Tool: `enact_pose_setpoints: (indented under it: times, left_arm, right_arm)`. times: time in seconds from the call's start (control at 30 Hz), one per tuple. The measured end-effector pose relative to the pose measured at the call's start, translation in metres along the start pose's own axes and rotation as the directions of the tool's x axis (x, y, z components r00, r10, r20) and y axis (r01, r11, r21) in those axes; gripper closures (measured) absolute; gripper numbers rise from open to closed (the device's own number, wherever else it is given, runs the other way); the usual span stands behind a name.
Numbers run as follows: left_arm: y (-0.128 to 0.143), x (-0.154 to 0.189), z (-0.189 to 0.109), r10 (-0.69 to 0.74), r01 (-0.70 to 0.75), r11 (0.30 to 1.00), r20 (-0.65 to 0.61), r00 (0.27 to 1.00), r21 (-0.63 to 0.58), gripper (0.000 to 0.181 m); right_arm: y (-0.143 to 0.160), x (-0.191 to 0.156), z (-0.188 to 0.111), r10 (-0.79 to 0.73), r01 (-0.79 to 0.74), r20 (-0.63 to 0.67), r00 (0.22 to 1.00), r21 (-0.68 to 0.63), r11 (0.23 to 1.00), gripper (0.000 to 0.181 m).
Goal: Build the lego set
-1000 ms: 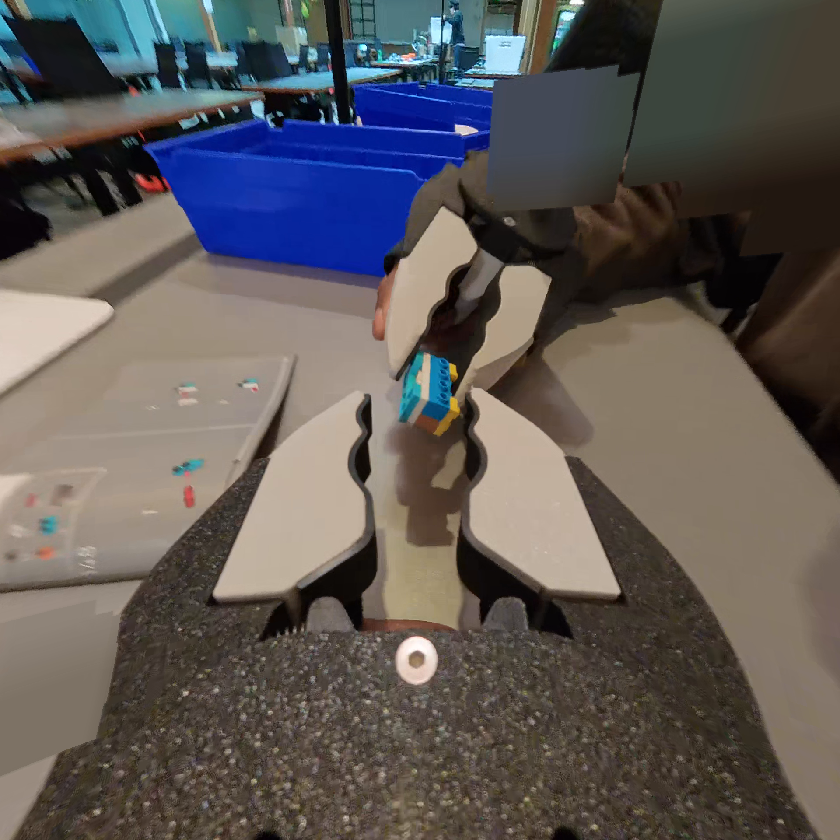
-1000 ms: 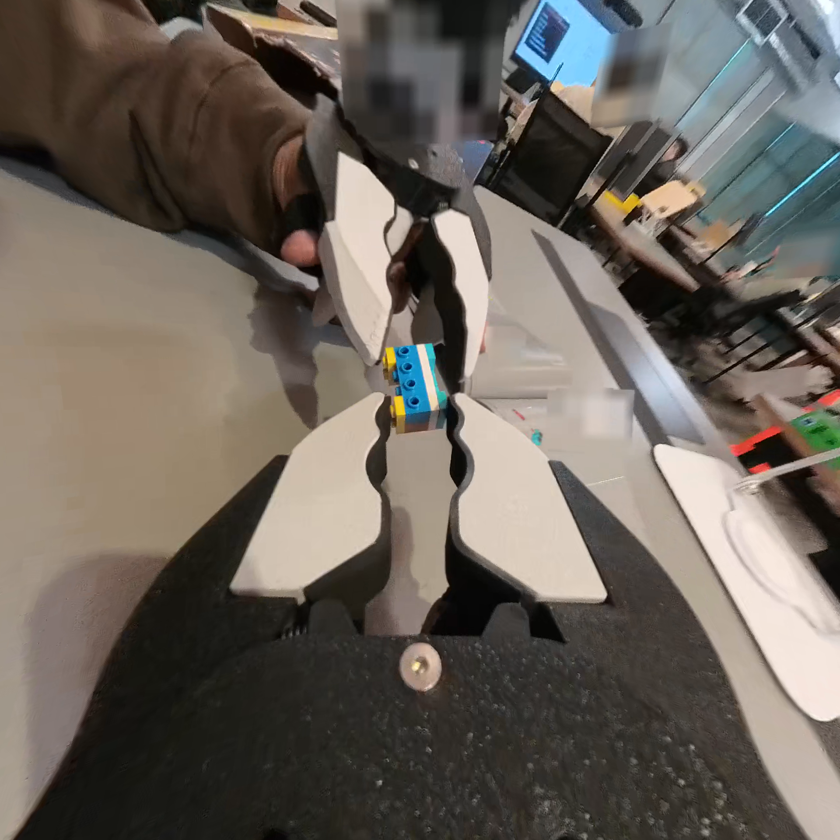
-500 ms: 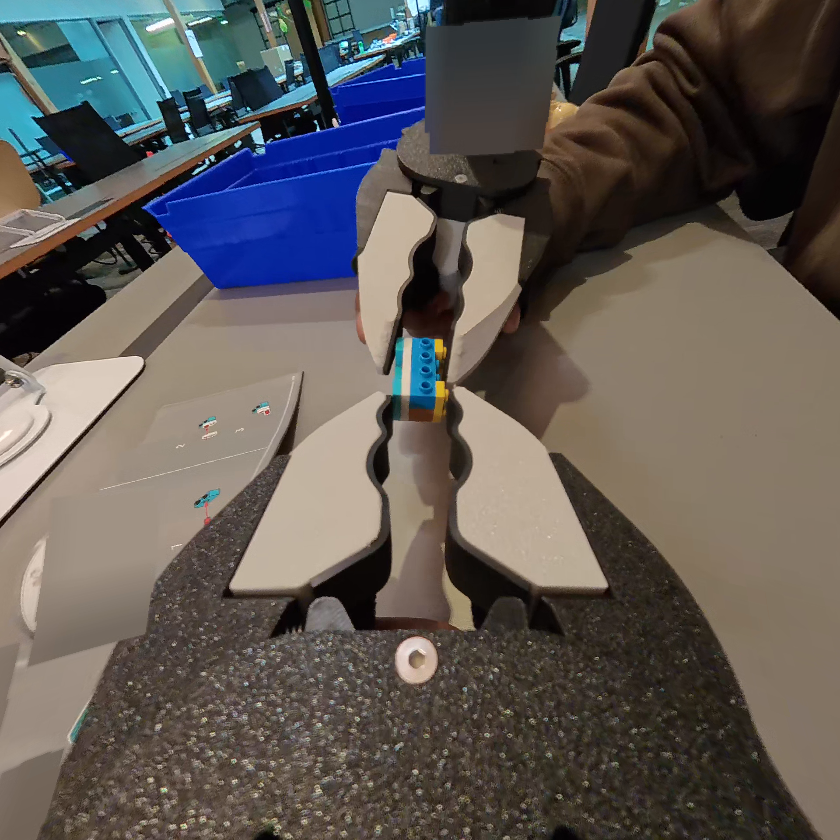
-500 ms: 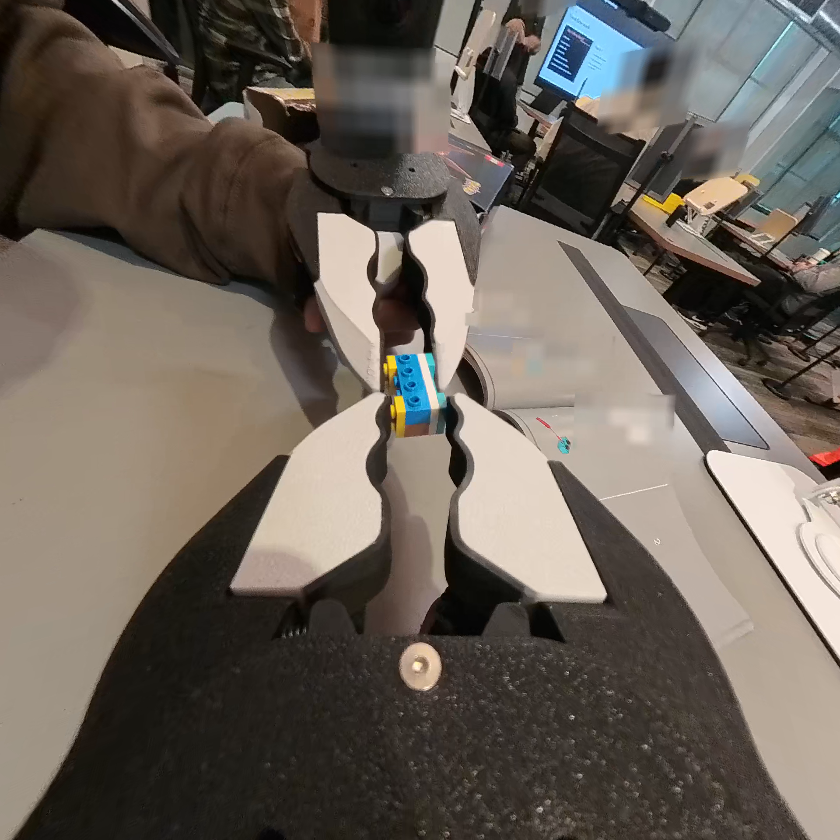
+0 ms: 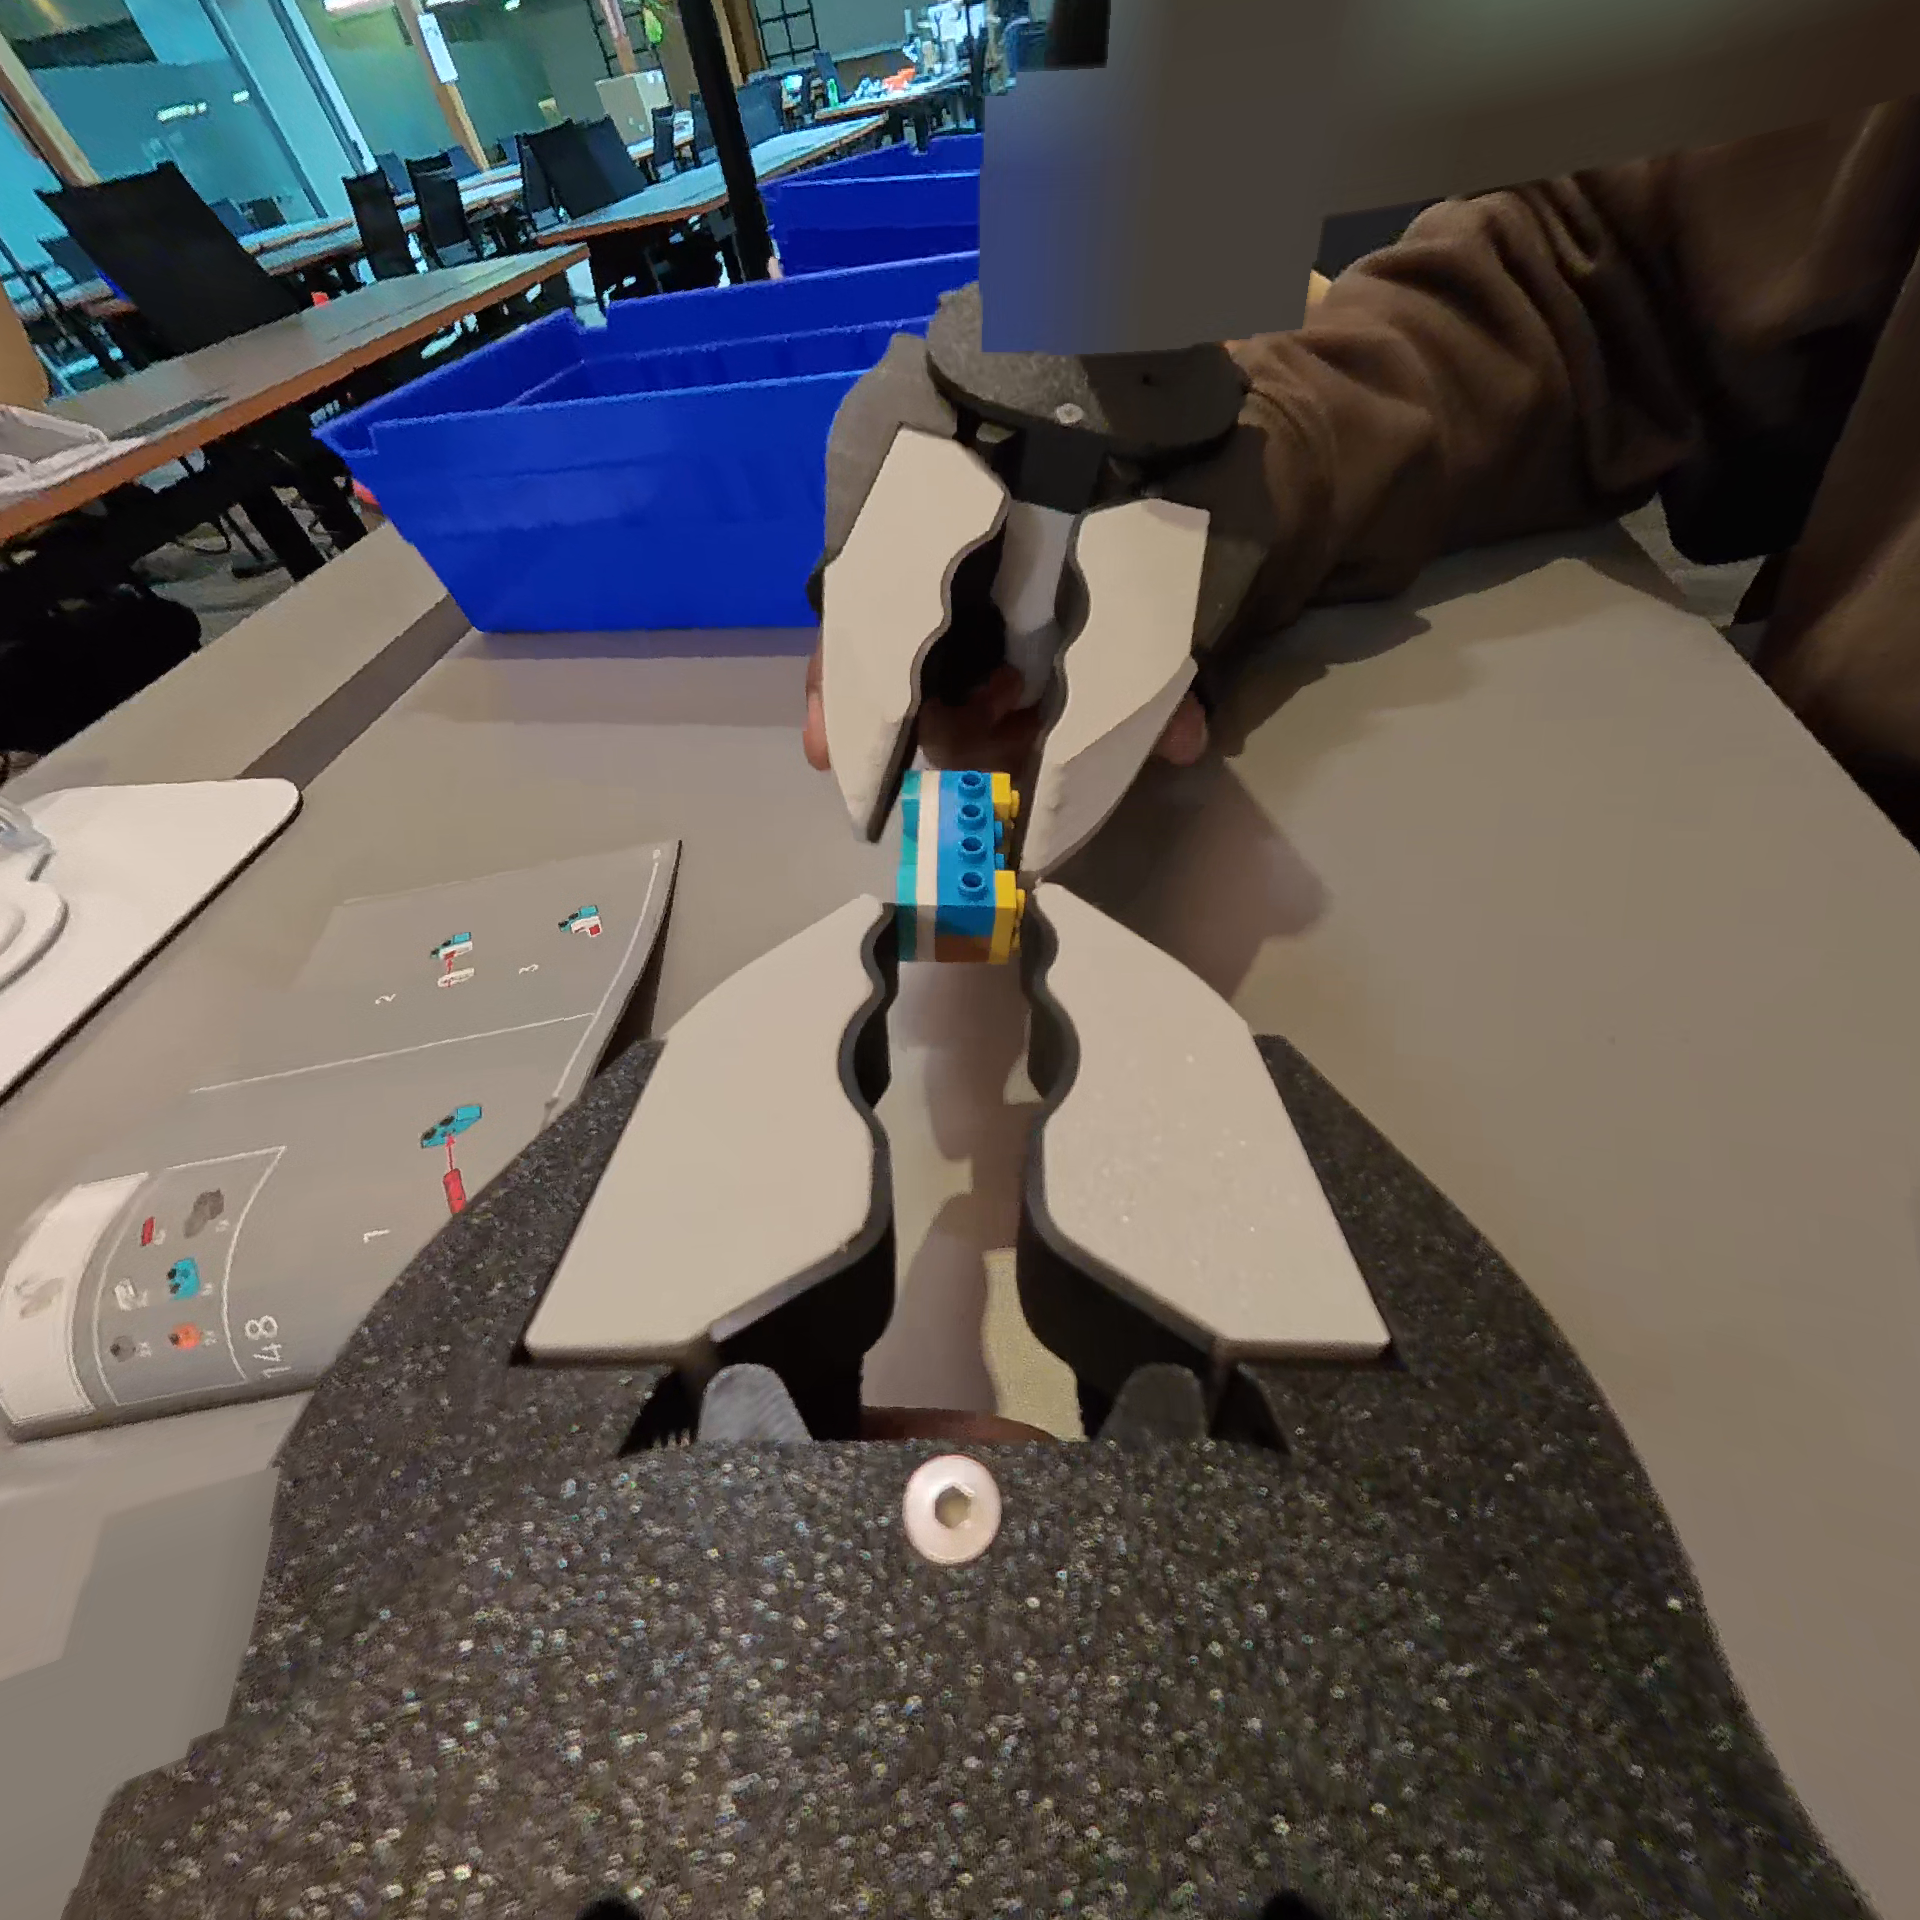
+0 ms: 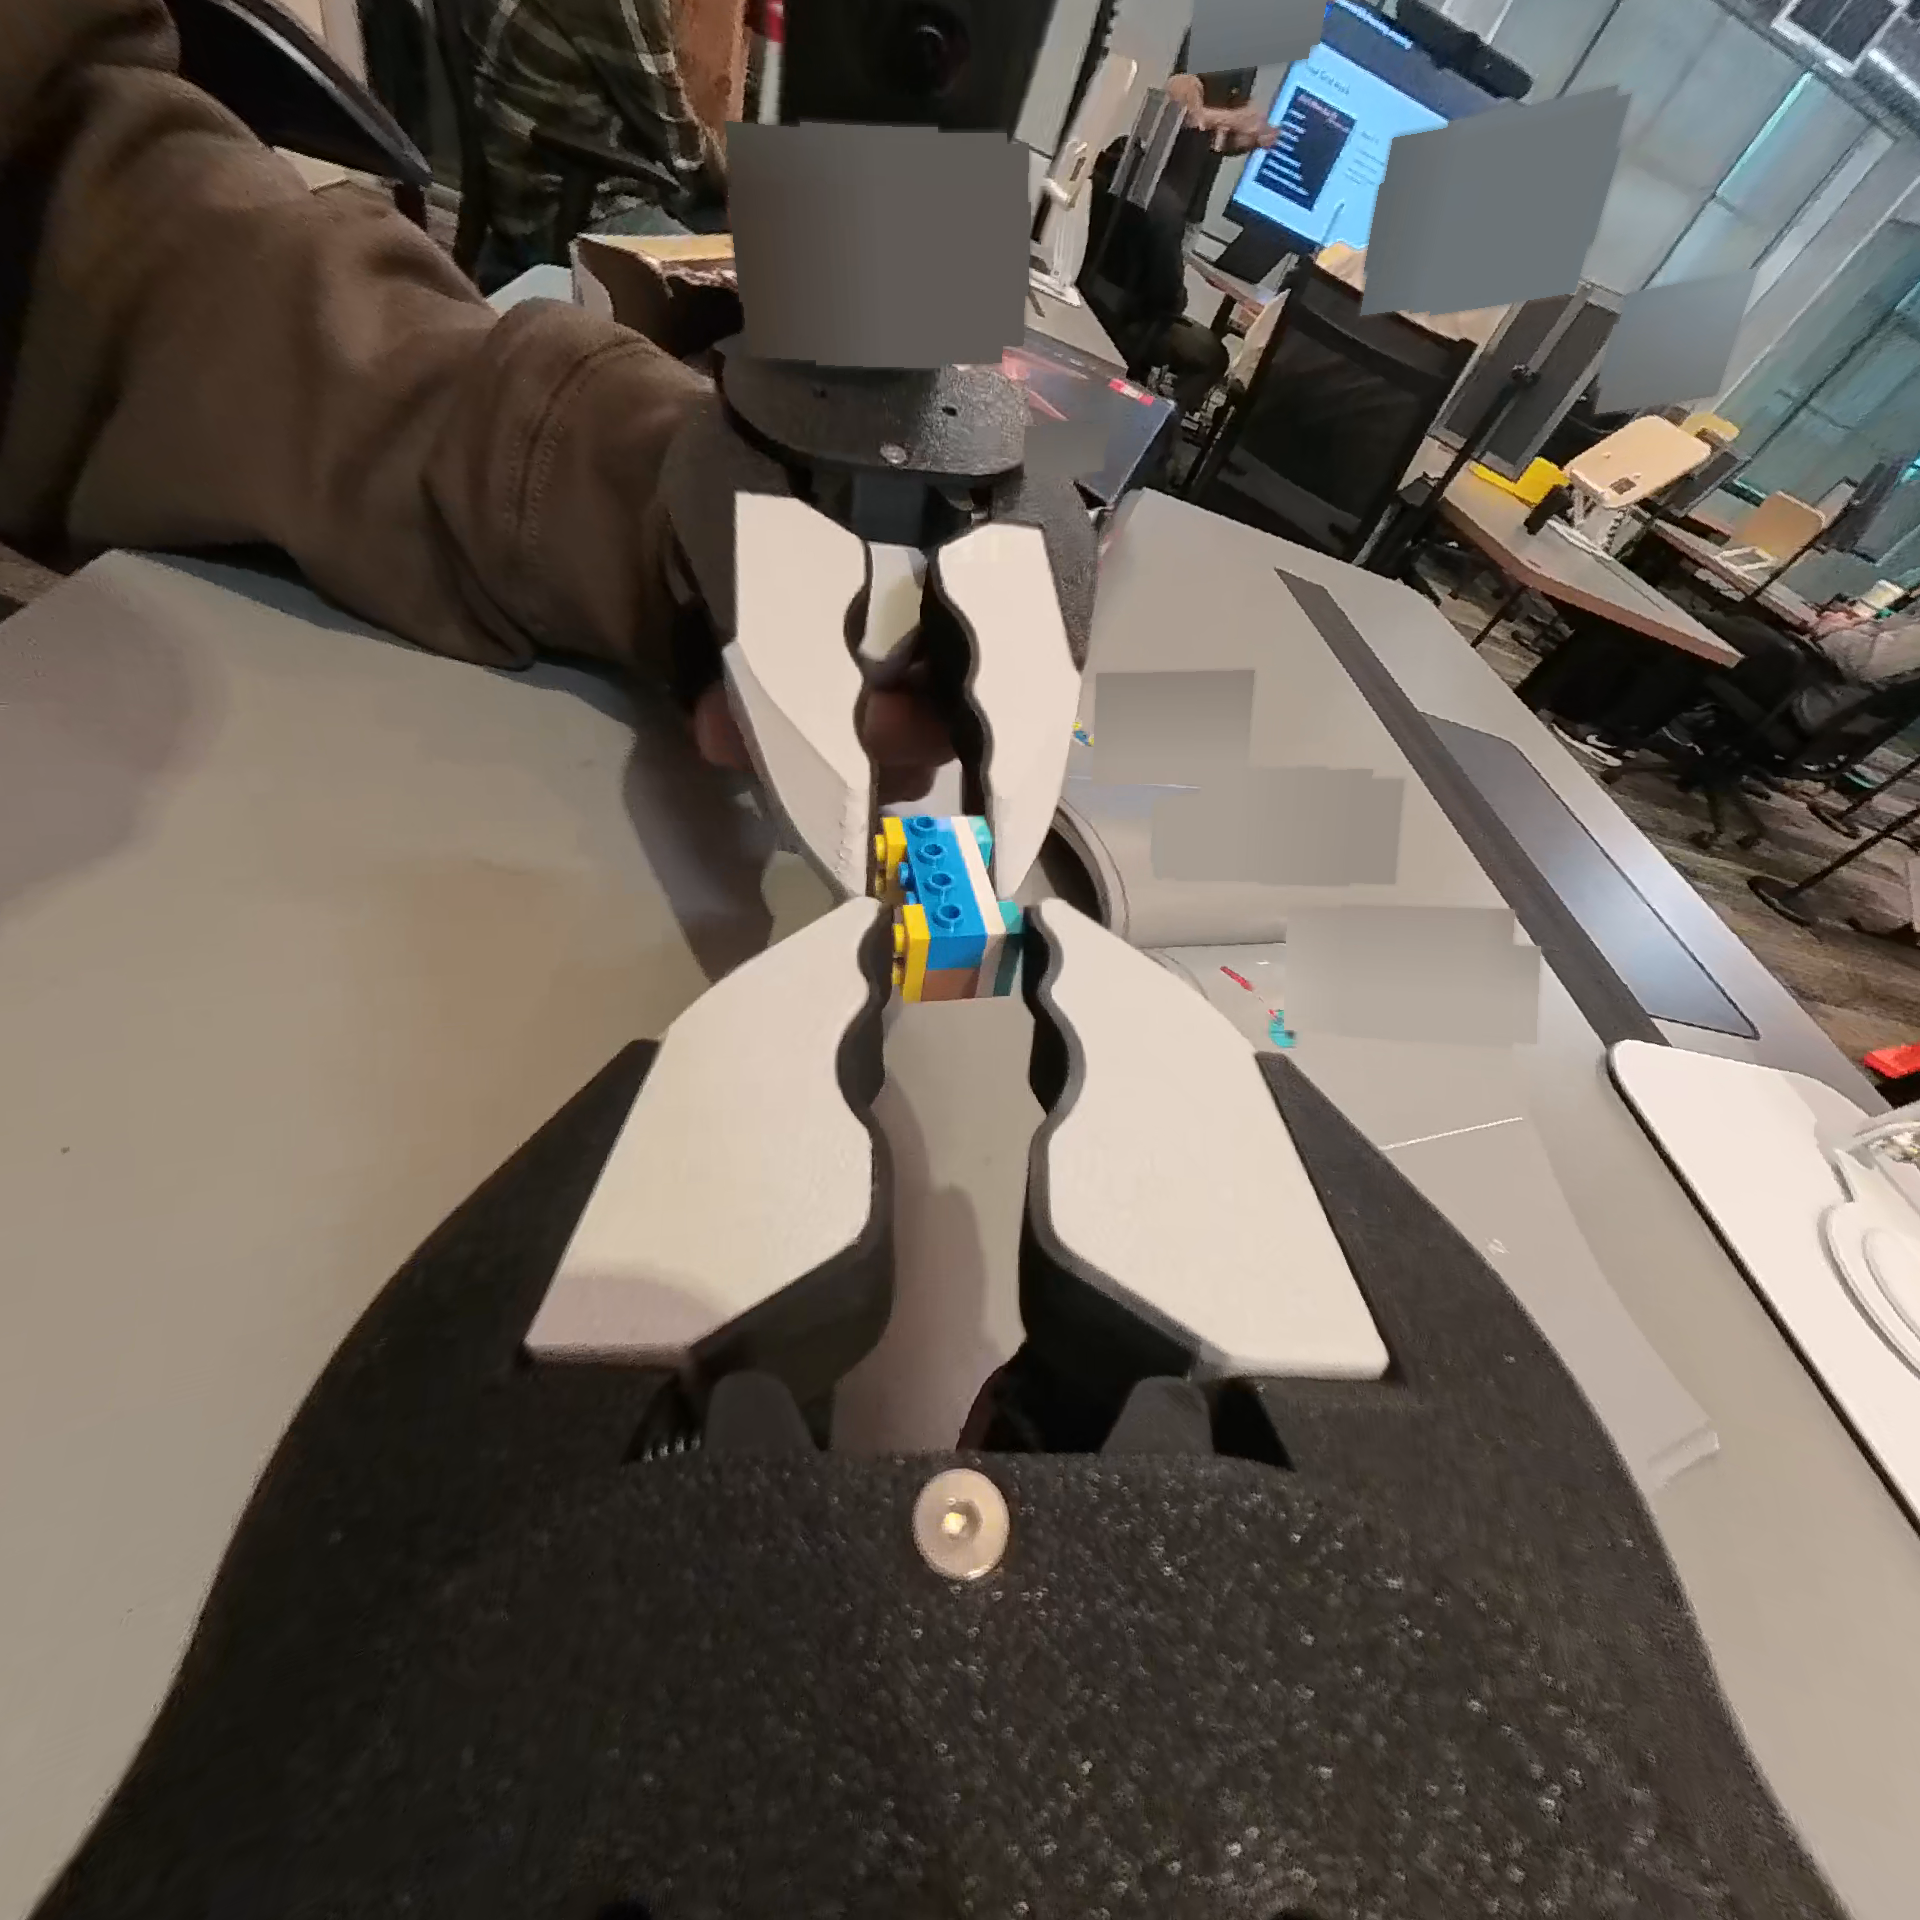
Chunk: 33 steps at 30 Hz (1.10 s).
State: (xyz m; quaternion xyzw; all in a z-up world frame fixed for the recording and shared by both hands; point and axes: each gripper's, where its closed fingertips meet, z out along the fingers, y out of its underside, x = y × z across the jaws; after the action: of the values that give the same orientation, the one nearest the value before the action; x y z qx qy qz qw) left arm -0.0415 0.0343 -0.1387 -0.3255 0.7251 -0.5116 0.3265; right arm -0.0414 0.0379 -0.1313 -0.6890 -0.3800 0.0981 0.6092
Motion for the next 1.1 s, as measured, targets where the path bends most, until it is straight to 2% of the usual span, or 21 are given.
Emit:
enact_pose_setpoints:
  times: [0.1,0.27,0.37,0.47,0.6,0.77,0.83,0.97,1.03,1.1]
  left_arm:
    - [0.006,-0.002,0.001,-0.067,0.066,0.997,-0.006,0.998,-0.028,0.159]
    - [0.009,0.001,0.002,-0.207,0.204,0.978,-0.057,0.977,-0.049,0.159]
    - [0.012,0.002,0.003,-0.272,0.268,0.961,-0.071,0.960,-0.067,0.159]
    - [0.017,0.000,0.004,-0.304,0.298,0.950,-0.056,0.951,-0.092,0.158]
    - [0.024,-0.005,0.002,-0.216,0.214,0.969,-0.004,0.976,-0.126,0.150]
    - [0.026,0.003,0.007,-0.028,0.027,0.985,-0.004,1.000,-0.169,0.150]
    - [0.030,0.008,0.009,0.046,-0.048,0.977,-0.017,0.999,-0.206,0.150]
    - [0.040,0.003,0.013,0.115,-0.102,0.952,0.031,0.993,-0.287,0.153]
    - [0.044,0.001,0.015,0.124,-0.103,0.945,0.048,0.991,-0.311,0.161]
    - [0.047,0.000,0.015,0.107,-0.084,0.940,0.053,0.993,-0.329,0.161]
  right_arm:
    - [0.004,0.003,0.000,-0.007,0.007,-0.022,1.000,-0.021,1.000,0.144]
    - [0.009,0.000,0.001,-0.050,0.048,-0.036,0.998,-0.053,0.997,0.154]
    - [0.013,-0.001,0.002,0.003,-0.004,-0.014,1.000,-0.081,0.997,0.156]
    - [0.021,0.000,0.003,0.134,-0.131,0.017,0.991,-0.139,0.982,0.157]
    - [0.036,-0.001,0.004,0.391,-0.369,0.042,0.919,-0.250,0.895,0.157]
    - [0.043,-0.012,0.008,0.677,-0.616,0.092,0.730,-0.339,0.711,0.157]
    - [0.048,-0.011,0.010,0.735,-0.674,0.071,0.674,-0.349,0.651,0.157]
    - [0.049,-0.006,0.011,0.803,-0.749,0.050,0.594,-0.332,0.574,0.157]
    - [0.050,-0.008,0.012,0.821,-0.762,0.055,0.569,-0.339,0.551,0.157]
    - [0.053,-0.008,0.013,0.825,-0.765,0.042,0.563,-0.351,0.540,0.156]
